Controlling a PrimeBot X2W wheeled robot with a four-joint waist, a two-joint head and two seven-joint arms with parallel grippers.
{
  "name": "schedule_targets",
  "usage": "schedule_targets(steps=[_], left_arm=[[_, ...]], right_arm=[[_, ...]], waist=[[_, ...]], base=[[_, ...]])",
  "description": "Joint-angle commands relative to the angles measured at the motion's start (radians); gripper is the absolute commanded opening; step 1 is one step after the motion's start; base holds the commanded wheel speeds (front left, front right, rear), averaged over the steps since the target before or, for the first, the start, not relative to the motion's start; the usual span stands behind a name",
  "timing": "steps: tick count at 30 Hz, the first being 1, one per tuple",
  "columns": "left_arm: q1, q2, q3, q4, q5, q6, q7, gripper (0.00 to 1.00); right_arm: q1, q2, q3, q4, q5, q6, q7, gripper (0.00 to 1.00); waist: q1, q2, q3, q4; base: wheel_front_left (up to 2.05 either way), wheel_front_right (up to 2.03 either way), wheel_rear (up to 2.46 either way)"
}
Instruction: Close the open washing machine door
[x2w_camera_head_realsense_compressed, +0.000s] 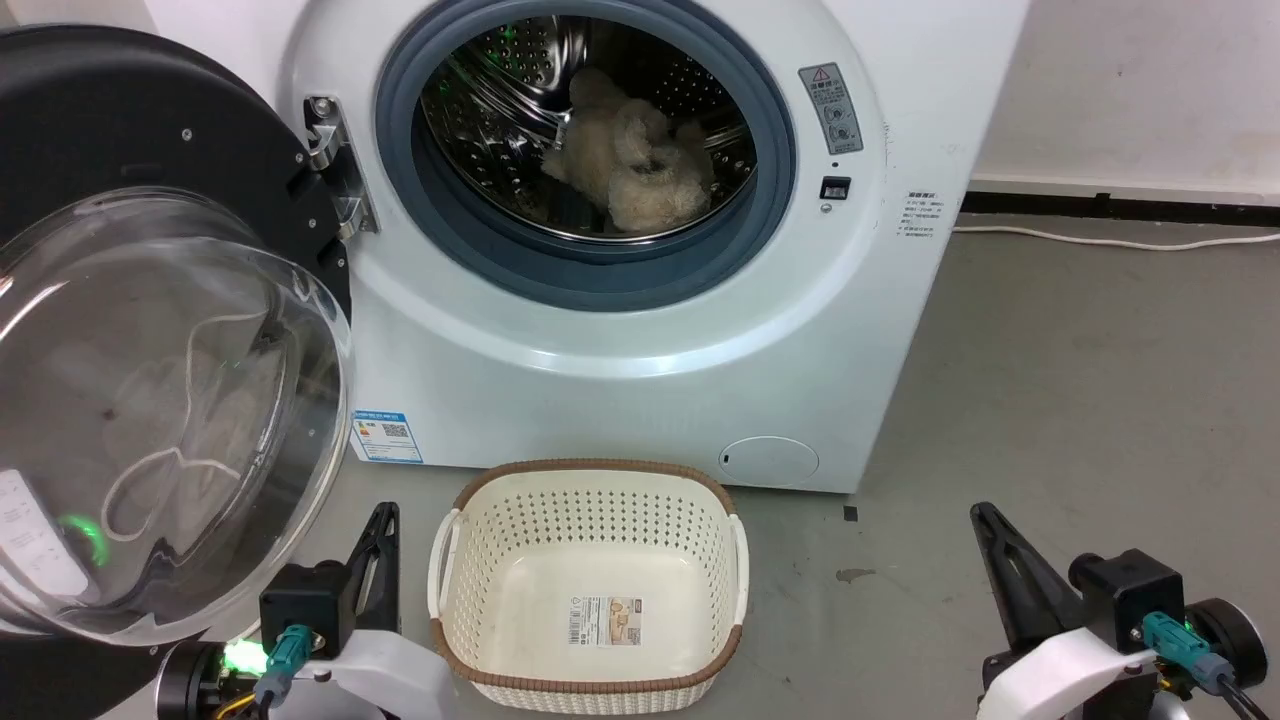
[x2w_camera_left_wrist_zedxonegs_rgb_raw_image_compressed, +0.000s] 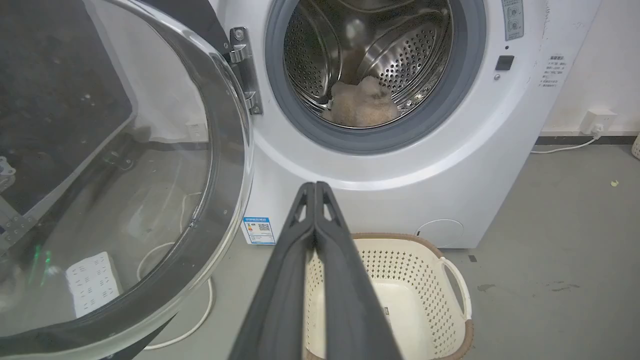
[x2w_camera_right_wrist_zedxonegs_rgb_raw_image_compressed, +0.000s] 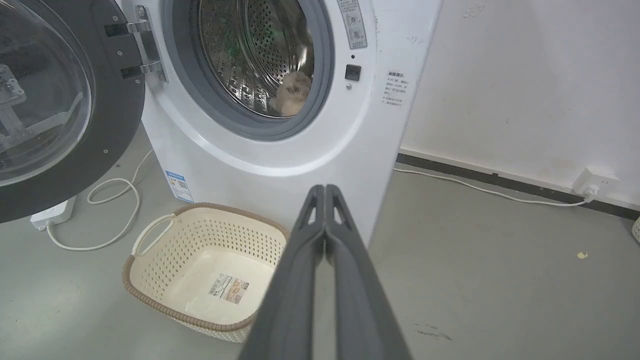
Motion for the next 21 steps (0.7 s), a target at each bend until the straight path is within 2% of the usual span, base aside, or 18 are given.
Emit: schedule_targets(steps=[1,2,3,4,21], left_arm=[[0.0,0.0,0.0,0.0,0.0,0.0,0.0,1.0],[0.0,0.0,0.0,0.0,0.0,0.0,0.0,1.0],[0.0,0.0,0.0,0.001,0.0,0.0,0.0,0.0],[0.0,0.0,-0.001,0.001,0.0,0.0,0.0,1.0],[-0.001,0.006,-0.021,0.003,0.003,0.001,-0.033,1.0]], right_arm=[[0.0,0.0,0.0,0.0,0.0,0.0,0.0,1.0],[0.0,0.0,0.0,0.0,0.0,0.0,0.0,1.0],[0.001,0.0,0.0,0.001,0.0,0.0,0.0,0.0],[0.001,0.0,0.0,0.001,0.0,0.0,0.0,1.0],[0.014,0.0,-0.007,0.013,0.023,0.0,-0.033,1.0]], waist=[[0.0,0.0,0.0,0.0],[0.0,0.0,0.0,0.0],[0.0,0.0,0.0,0.0],[0.0,0.0,0.0,0.0],[0.0,0.0,-0.005,0.026]], base=[[0.0,0.0,0.0],[0.0,0.0,0.0],[0.0,0.0,0.0],[0.0,0.0,0.0],[0.0,0.0,0.0]])
